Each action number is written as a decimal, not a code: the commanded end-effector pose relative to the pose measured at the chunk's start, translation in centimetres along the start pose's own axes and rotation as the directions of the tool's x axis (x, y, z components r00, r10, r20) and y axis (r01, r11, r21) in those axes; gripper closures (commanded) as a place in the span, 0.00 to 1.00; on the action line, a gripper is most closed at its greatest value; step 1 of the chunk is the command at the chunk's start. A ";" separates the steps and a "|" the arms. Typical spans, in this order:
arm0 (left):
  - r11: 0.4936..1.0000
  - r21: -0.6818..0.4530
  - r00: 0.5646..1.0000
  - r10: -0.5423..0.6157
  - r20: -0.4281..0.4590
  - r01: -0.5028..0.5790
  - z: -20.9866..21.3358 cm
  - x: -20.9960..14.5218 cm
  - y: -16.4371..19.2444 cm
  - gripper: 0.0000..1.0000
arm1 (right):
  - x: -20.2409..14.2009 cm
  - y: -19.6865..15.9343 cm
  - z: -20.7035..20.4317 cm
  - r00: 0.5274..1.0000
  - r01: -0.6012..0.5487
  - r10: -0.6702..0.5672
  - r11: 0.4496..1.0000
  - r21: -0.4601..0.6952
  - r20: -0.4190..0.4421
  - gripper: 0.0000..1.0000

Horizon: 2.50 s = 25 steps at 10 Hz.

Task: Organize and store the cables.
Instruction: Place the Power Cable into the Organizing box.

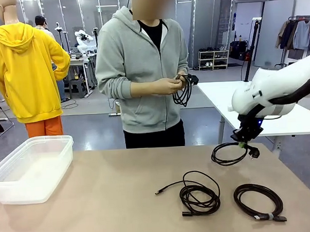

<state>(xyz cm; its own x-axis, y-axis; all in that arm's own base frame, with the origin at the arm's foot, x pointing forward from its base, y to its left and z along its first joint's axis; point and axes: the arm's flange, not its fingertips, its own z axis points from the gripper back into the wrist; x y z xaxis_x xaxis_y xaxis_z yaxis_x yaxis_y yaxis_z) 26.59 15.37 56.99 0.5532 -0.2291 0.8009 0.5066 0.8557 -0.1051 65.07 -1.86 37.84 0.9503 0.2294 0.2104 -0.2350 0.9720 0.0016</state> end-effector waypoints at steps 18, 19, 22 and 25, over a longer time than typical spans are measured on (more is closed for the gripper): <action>1.000 -0.006 1.000 -0.011 0.004 0.011 0.0 0.0 0.0 0.00 | -2.9 20.8 9.5 0.994 0.022 -0.041 0.980 0.196 0.097 0.85; 1.000 -0.006 1.000 -0.011 0.004 0.011 0.0 0.0 0.0 0.00 | -2.3 23.7 8.2 0.995 0.002 -0.024 0.978 0.209 0.102 0.85; 1.000 -0.006 1.000 -0.011 0.004 0.011 0.0 0.0 0.0 0.00 | -0.3 33.4 4.2 0.988 -0.083 0.040 0.952 0.296 0.149 0.85; 1.000 -0.006 1.000 -0.011 0.004 0.011 0.0 0.0 0.0 0.00 | 1.8 40.3 -0.9 0.990 -0.137 0.117 0.941 0.310 0.084 0.85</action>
<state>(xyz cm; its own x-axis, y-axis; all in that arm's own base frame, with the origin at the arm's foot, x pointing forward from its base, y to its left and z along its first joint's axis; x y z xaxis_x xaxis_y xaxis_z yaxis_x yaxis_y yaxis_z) 26.59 15.35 56.98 0.5531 -0.2294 0.8009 0.5070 0.8555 -0.1051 55.32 36.48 37.40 0.8827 0.3601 0.3021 -0.4426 0.8530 0.2765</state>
